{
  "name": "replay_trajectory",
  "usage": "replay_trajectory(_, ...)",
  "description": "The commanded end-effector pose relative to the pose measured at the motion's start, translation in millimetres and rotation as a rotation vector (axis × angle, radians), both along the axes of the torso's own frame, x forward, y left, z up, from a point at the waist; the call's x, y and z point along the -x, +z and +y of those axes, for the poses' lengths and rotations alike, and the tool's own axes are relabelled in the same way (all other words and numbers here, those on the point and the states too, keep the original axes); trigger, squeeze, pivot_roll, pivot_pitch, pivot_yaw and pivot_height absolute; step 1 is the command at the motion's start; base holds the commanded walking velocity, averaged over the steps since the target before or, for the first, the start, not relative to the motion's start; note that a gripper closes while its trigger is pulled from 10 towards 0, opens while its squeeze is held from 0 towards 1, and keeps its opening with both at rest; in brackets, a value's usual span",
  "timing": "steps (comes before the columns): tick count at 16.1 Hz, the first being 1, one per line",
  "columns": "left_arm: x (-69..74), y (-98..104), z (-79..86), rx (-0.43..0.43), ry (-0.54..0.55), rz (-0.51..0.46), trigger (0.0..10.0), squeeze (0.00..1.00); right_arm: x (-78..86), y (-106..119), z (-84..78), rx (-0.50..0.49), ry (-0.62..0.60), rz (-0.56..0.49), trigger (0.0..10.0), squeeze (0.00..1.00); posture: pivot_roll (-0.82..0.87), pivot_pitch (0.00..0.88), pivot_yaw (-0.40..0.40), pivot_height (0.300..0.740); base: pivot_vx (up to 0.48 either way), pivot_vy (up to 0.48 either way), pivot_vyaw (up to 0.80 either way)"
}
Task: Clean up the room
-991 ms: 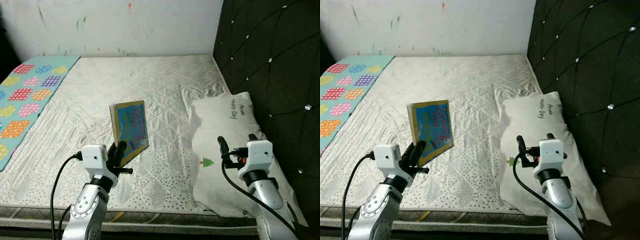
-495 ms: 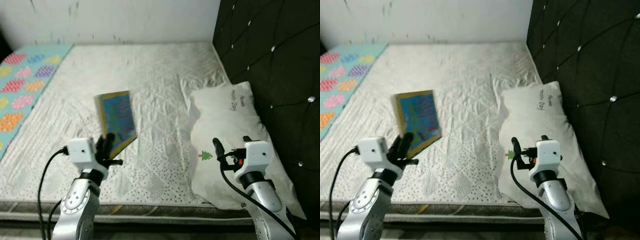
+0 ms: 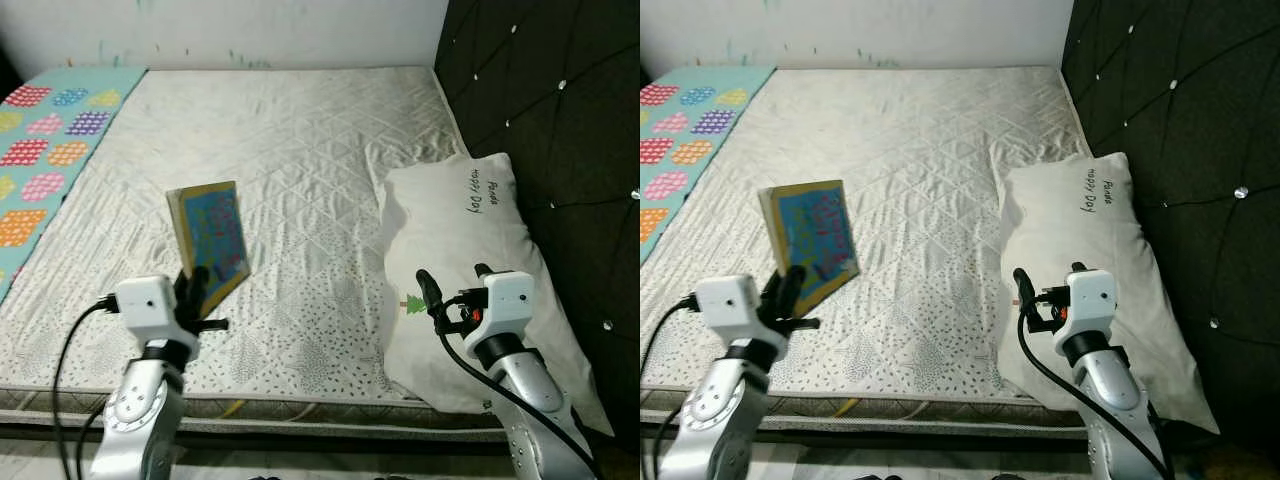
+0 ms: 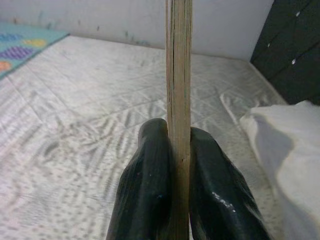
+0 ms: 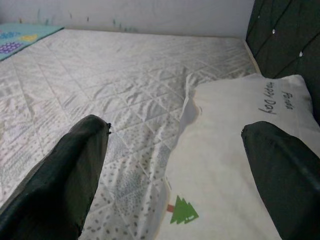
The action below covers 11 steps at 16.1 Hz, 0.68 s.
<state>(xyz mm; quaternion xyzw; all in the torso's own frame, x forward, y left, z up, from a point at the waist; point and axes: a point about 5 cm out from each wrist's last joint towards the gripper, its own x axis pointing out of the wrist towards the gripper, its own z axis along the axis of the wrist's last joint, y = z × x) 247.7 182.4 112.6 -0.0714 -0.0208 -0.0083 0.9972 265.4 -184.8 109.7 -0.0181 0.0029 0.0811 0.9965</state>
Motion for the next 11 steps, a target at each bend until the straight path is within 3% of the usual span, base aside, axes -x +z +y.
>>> replay_trajectory(1,4.7,13.8,10.7,-0.044,0.038,-0.077,10.0,0.00,2.9,2.1,-1.1,-0.001,0.008,-0.001,10.0,0.00,-0.09,0.149,0.060,0.740,0.000,0.000,0.00)
replay_trajectory(3,17.3,9.5,23.4,-0.088,0.076,-0.063,10.0,0.00,6.2,1.3,-10.8,0.017,0.004,0.009,10.0,0.00,-0.09,0.150,0.057,0.740,0.000,0.000,0.00)
replay_trajectory(6,27.1,4.1,29.9,-0.115,0.104,-0.048,10.0,0.00,3.5,1.6,-13.6,0.028,0.006,0.011,10.0,0.00,-0.08,0.140,0.046,0.740,0.000,0.000,0.00)
replay_trajectory(11,28.5,4.2,30.7,-0.140,0.109,-0.057,10.0,0.00,-2.3,2.7,-4.5,0.021,0.042,-0.001,10.0,0.00,-0.07,0.126,0.041,0.740,0.000,0.000,0.00)
